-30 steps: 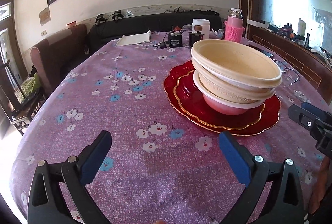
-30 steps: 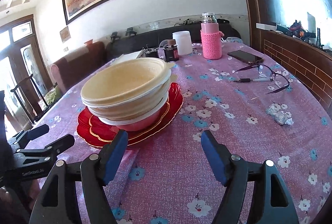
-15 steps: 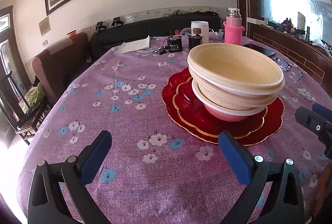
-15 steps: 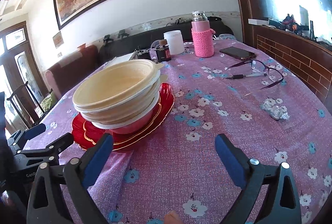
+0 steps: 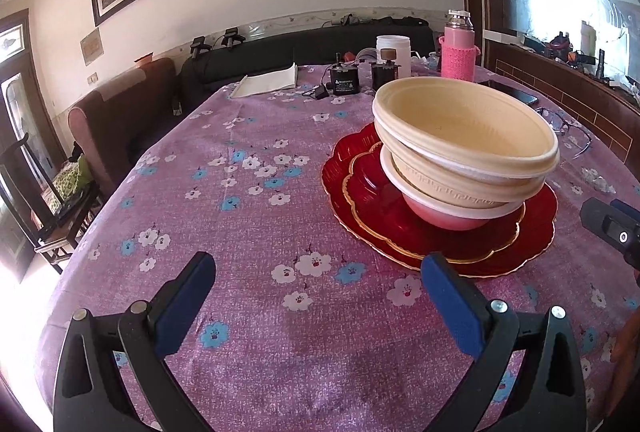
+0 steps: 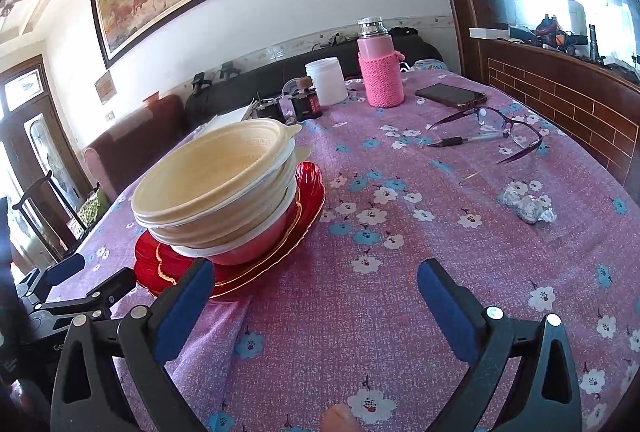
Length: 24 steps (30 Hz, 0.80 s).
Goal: Organize plates and bowls
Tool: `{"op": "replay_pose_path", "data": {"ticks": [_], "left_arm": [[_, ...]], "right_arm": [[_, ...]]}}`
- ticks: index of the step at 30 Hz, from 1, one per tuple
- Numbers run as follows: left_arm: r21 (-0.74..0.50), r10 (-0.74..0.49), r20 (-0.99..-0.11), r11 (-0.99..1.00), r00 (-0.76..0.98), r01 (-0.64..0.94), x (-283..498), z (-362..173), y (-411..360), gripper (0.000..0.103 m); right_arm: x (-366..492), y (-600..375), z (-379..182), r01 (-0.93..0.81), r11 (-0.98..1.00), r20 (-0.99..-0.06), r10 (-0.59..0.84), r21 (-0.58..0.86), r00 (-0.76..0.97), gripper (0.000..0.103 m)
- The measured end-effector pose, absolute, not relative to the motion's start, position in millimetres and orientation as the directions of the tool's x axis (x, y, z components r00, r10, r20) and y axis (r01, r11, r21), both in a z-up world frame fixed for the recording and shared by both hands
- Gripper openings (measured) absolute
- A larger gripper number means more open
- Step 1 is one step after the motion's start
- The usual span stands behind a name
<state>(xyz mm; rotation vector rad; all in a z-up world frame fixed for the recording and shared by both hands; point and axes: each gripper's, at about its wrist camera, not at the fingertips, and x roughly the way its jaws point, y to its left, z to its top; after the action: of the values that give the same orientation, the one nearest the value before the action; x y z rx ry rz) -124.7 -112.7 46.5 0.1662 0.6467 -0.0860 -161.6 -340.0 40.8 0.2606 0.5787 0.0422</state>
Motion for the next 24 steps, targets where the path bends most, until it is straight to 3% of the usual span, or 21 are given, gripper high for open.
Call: {"op": "replay_pose_path", "data": {"ticks": [24], "left_arm": [[0.148, -0.015, -0.608, 0.980, 0.794, 0.132, -123.9, 46.4, -114.5, 0.103]], "right_arm": [[-161.4, -343.4, 39.1, 0.037, 0.960, -0.540, 0.125, 0.279, 0.832, 0.102]]}}
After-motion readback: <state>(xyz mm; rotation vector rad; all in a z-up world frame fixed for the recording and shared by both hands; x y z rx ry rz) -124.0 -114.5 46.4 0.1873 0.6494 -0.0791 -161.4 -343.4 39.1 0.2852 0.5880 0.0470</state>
